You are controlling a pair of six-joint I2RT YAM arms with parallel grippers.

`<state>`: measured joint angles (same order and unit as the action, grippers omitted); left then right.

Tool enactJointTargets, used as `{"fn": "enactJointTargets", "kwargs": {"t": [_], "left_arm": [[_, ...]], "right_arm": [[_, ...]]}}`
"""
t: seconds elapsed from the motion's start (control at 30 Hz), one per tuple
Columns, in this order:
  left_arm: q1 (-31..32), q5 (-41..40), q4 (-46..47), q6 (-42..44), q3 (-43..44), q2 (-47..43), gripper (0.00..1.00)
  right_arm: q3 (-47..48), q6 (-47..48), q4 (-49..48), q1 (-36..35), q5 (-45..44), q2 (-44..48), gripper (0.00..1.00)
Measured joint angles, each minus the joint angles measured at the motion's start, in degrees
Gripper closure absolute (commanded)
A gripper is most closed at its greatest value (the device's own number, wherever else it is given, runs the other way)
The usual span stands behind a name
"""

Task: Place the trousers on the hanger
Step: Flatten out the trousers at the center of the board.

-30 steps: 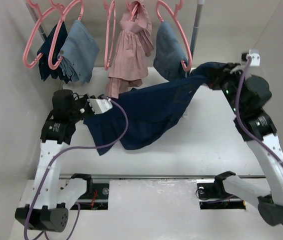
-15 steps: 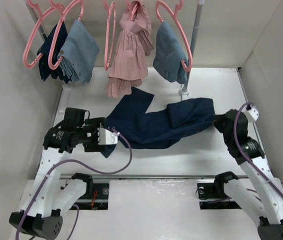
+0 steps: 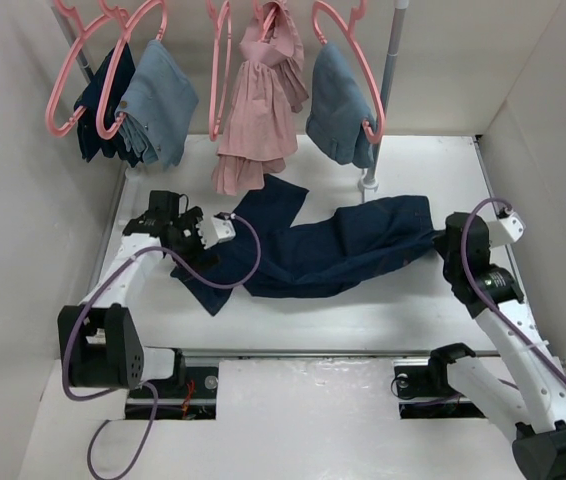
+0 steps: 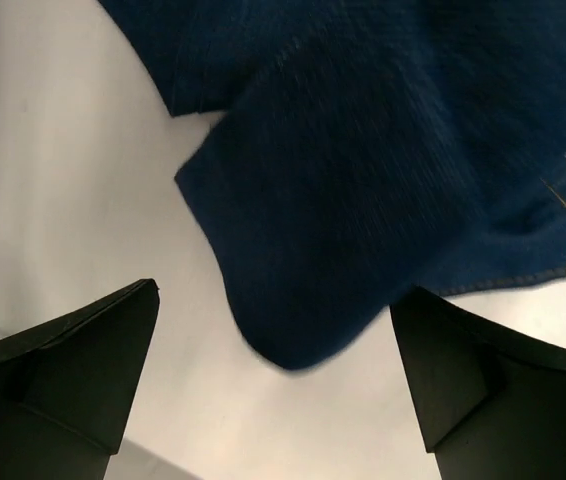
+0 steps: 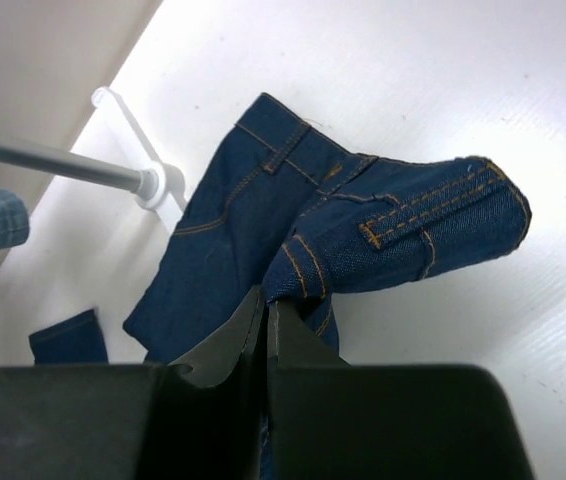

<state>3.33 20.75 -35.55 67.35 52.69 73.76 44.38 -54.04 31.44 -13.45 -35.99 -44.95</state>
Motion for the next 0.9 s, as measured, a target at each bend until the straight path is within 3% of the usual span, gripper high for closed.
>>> {"fn": "enactJointTargets", "kwargs": {"t": [0.03,0.1,0.2,0.23,0.37,0.47,0.63,0.67,0.7,0.73,0.8,0.83,0.9], "left_arm": [[-0.02,0.20,1.51,-0.26,-0.50,0.85,0.04],[-0.02,1.07,3.17,-0.55,-0.72,2.91,0.24],[-0.02,4.11,2.91,-0.68,-0.68,5.70,0.98],[-0.02,4.87,2.51,-0.76,-0.68,6.21,1.00],[-1.01,5.38,2.71,-4.20,0.66,6.27,1.00],[-4.76,2.97,7.23,-11.32,4.04,3.96,1.00],[-7.91,-5.62,21.27,-21.44,4.57,-9.57,0.99],[-7.28,-6.95,25.07,-23.15,2.71,-13.33,0.90],[-6.73,-7.72,27.12,-24.09,0.57,-16.81,0.71],[-6.23,-8.04,28.61,-25.20,-2.58,-20.17,0.61],[-5.51,-7.98,28.30,-27.63,-9.27,-26.51,0.38],[-5.29,-7.50,26.27,-28.79,-12.26,-28.50,0.22],[-5.25,-6.19,21.16,-28.72,-15.76,-30.40,0.10]], "right_arm": [[0.00,0.66,-0.68,0.00,0.26,-0.04,1.00],[-0.02,2.03,-2.38,0.00,1.03,-0.17,1.00],[-0.02,4.33,-4.52,0.00,2.05,-0.92,1.00],[-0.02,5.20,-5.49,0.00,2.45,-1.38,1.00],[0.13,9.05,-9.70,0.00,4.83,-4.46,1.00],[1.33,12.11,-12.48,0.00,7.45,-7.72,1.00],[3.93,15.54,-16.39,-0.02,11.80,-11.19,1.00],[4.09,15.93,-17.05,-0.02,12.44,-11.41,1.00],[4.22,16.26,-17.51,0.00,12.83,-11.69,1.00],[4.28,16.57,-17.92,0.00,13.16,-11.93,1.00],[4.33,16.98,-18.49,0.00,13.99,-12.57,1.00],[4.33,17.22,-18.60,0.00,14.32,-12.87,1.00],[4.33,17.81,-18.53,-0.02,15.08,-12.98,1.00]]}}
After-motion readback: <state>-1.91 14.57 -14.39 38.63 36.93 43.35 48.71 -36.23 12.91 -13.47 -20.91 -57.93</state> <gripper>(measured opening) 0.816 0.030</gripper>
